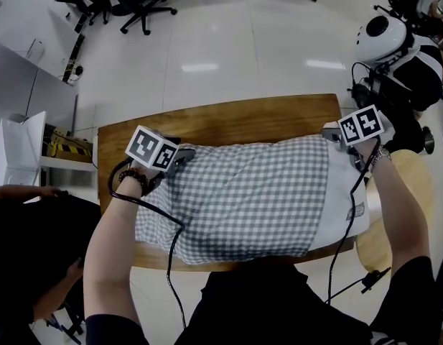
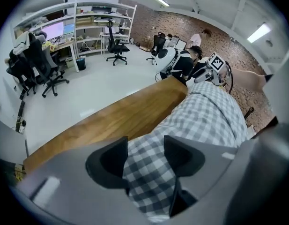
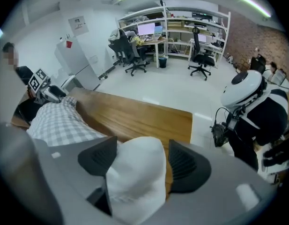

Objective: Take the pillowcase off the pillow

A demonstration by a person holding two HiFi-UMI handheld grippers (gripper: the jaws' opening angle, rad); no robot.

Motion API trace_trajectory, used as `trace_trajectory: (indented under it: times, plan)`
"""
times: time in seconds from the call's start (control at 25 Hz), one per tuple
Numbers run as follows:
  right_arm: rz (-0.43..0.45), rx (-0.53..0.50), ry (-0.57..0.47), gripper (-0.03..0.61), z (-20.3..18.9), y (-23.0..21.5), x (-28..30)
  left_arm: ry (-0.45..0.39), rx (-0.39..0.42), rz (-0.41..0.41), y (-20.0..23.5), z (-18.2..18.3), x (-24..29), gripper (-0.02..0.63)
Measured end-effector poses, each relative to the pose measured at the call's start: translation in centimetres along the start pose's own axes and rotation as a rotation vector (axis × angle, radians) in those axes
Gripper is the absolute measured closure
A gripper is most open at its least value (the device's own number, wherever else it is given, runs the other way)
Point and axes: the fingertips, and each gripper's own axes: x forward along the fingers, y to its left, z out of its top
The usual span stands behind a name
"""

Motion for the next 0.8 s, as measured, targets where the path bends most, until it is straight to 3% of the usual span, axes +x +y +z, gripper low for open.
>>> trace_trajectory:
  times: [0.08,0.24,0.36,0.48,0.8]
  plan:
    - [0.025,0.023,0.023,0.251,-0.2,0.2,0.2,0.032,0.000,-0.004,-0.2,0.2,-0.4,0.372]
    - [0.049,0.022,0.044,0.447,-0.8,0.8,0.7,0.064,-0.010,-0.042,-0.7,0.1,0.2,0.479]
    - [0.050,0.002,0.033,0.528,-0.6,1.3,0.9,0.057,-0.009,-0.043,-0.4,0.2,0.2,0.556]
    - [0.043,-0.007,0.002,0.548,0.0,1.4,-0.1,0.024,-0.016,-0.025,-0.4,1.1,-0.9,0.591]
    - [-0.020,0.010,-0.110,0.555,0.1,2.4,-3.6,-0.044,-0.018,0.048,-0.7,0.7,-4.3,0.598]
